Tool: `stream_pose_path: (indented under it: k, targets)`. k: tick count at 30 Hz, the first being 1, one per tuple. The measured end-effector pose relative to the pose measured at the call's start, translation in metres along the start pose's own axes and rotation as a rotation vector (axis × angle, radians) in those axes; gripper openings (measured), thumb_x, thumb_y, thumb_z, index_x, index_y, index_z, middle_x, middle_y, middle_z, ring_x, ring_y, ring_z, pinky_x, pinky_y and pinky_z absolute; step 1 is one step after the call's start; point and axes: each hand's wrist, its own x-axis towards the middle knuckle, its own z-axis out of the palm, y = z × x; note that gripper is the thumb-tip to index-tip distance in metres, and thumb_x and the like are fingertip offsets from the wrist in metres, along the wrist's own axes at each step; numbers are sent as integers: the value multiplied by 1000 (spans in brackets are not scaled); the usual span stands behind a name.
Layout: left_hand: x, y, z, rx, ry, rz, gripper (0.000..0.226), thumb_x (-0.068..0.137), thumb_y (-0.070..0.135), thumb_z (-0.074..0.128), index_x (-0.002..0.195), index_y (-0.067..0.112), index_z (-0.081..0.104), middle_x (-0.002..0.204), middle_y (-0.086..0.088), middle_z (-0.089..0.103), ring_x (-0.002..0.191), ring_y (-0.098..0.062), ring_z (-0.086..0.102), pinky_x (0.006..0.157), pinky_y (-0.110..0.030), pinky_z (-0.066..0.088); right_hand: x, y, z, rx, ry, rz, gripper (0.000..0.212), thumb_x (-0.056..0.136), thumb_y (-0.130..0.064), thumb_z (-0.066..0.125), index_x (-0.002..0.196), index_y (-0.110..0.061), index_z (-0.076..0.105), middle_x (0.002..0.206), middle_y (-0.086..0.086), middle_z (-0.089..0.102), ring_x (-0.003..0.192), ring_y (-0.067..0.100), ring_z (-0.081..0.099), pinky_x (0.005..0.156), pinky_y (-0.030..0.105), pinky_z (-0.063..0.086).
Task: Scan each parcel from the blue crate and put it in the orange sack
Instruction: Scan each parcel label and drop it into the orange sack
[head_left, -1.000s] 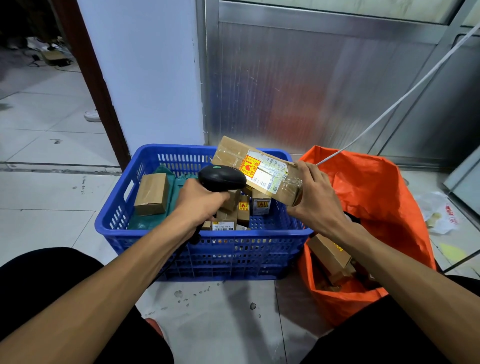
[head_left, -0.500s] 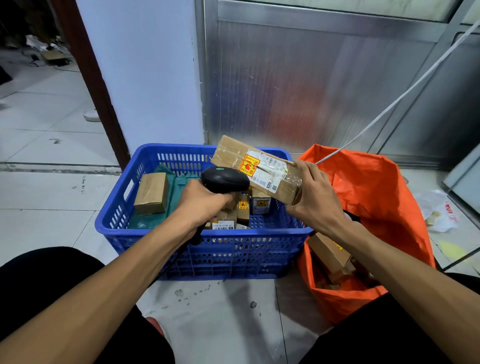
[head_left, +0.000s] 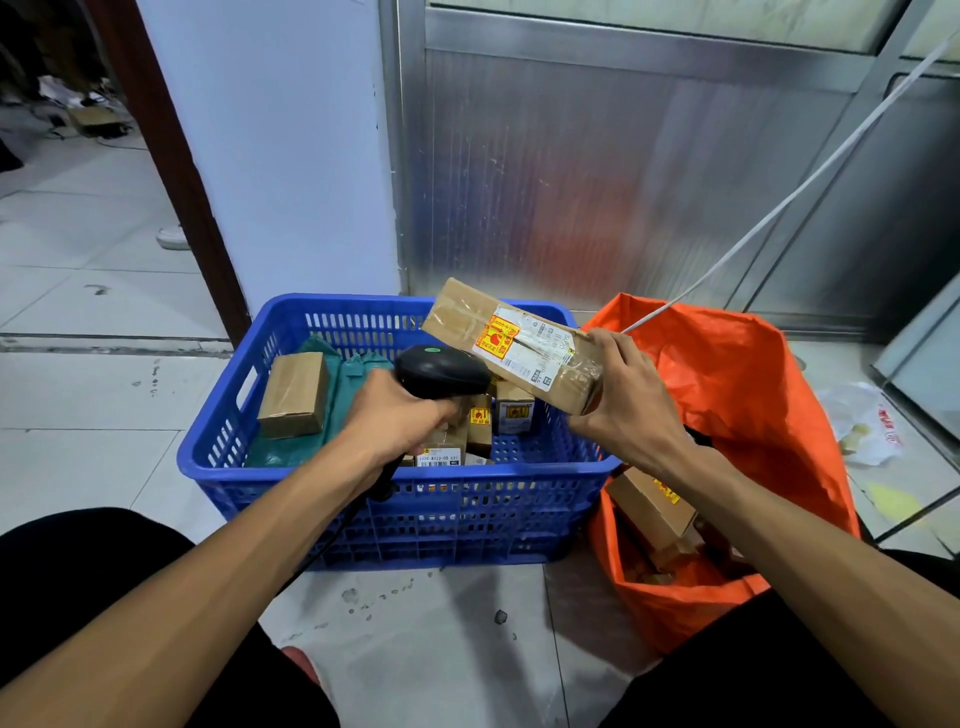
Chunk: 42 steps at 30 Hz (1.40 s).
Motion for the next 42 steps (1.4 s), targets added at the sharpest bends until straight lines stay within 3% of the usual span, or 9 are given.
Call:
stream_pose_path:
  k: [6,12,20,23,27,32,42]
  targets:
    - [6,-2,-2,-35,-35,-26,15,84,10,78,98,9,74,68,-4,75,46,-6,57,56,-28,50,9,27,-17,-11,11,143,106,55,-32,87,146,-16,36,139,5,46,119,29,50,95,45,51]
    - [5,-1,-3,-51,-34,-11,13,84,8,77,96,10,74,74,-6,76,59,-13,61,59,-29,52,10,51,-41,-84,-3,262,107,56,-34,91,146,-14,37,137,7,48,120,27,51,96,42,50]
    - [4,1,-3,-71,-20,-4,7,80,7,79,87,10,76,70,-6,77,60,-17,59,63,-34,53,2,88,-77,-160,-55,461,93,57,-34,93,134,-9,48,126,12,53,107,27,52,75,31,39]
    - [4,3,-2,-77,-28,-3,10,82,6,78,90,11,75,70,-5,76,58,-16,57,60,-33,51,-1,105,-83,-202,-99,549,88,57,-36,92,130,-11,49,122,13,54,103,27,53,76,32,43]
    - [3,5,-1,-62,-28,-7,7,81,5,78,87,9,75,77,-9,77,61,-17,59,61,-33,52,-3,124,-88,-212,-224,659,75,56,-38,92,116,-12,54,102,7,58,90,25,56,73,35,50]
    - [4,4,1,-51,-37,-10,9,81,5,78,88,9,75,72,-7,77,57,-16,58,58,-32,51,-13,134,-67,-131,-299,845,67,58,-39,91,110,-7,62,98,10,64,88,28,60,71,32,50]
    - [10,0,1,-59,-18,-9,6,82,8,79,88,8,76,66,-4,75,59,-16,58,58,-32,49,-30,157,-18,138,-266,1150,89,54,-43,95,122,-1,56,116,21,65,95,36,65,84,45,58]
